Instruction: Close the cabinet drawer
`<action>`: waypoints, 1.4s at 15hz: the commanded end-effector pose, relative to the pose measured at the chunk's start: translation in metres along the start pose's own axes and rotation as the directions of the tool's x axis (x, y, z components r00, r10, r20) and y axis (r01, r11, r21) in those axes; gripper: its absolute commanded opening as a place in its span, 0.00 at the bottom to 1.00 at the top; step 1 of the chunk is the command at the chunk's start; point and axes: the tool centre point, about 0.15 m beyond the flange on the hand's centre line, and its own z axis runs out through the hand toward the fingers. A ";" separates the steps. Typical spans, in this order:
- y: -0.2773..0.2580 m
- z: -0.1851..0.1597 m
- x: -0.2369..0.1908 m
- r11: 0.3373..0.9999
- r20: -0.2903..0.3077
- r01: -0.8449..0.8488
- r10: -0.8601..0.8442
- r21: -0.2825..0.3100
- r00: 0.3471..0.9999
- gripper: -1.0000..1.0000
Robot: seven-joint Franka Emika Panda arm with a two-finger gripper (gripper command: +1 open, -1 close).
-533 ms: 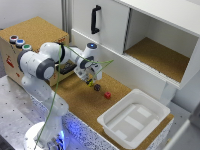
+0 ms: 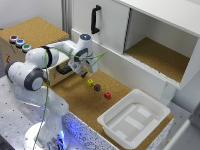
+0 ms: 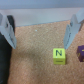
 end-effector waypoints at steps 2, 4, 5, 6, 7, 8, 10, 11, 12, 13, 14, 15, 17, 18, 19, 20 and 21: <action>-0.041 0.015 -0.014 0.994 0.029 0.072 -0.070 -0.081 0.997 0.00; -0.060 0.021 -0.013 0.995 0.038 0.084 -0.082 -0.051 0.996 0.00; -0.068 0.023 -0.013 0.996 0.039 0.082 -0.081 -0.036 0.996 0.00; -0.078 0.025 -0.014 0.996 0.038 0.082 -0.081 -0.018 0.996 0.00; -0.092 0.029 -0.014 0.997 0.040 0.080 -0.080 0.006 0.996 0.00; -0.102 0.032 -0.014 0.997 0.043 0.073 -0.074 0.024 0.996 0.00; -0.123 0.034 -0.011 0.997 0.048 0.045 -0.048 0.064 0.998 0.00; -0.133 0.034 -0.009 0.994 0.057 0.020 -0.027 0.111 0.998 0.00; -0.144 0.034 -0.007 0.991 0.060 0.021 -0.029 0.129 0.998 0.00; -0.152 0.033 -0.007 0.990 0.060 0.035 -0.044 0.137 0.997 0.00; -0.166 0.033 -0.006 0.987 0.065 0.052 -0.063 0.151 0.996 0.00; -0.178 0.033 -0.004 0.984 0.065 0.065 -0.077 0.163 0.995 0.00; -0.204 0.031 -0.003 0.978 0.059 0.102 -0.114 0.181 0.992 0.00; -0.215 0.029 -0.002 0.975 0.055 0.115 -0.127 0.192 0.990 0.00; -0.224 0.026 -0.003 0.972 0.055 0.132 -0.145 0.193 0.988 0.00; -0.231 0.023 -0.005 0.972 0.046 0.146 -0.156 0.183 0.987 0.00; -0.235 0.019 -0.007 0.973 0.043 0.153 -0.162 0.173 0.986 0.00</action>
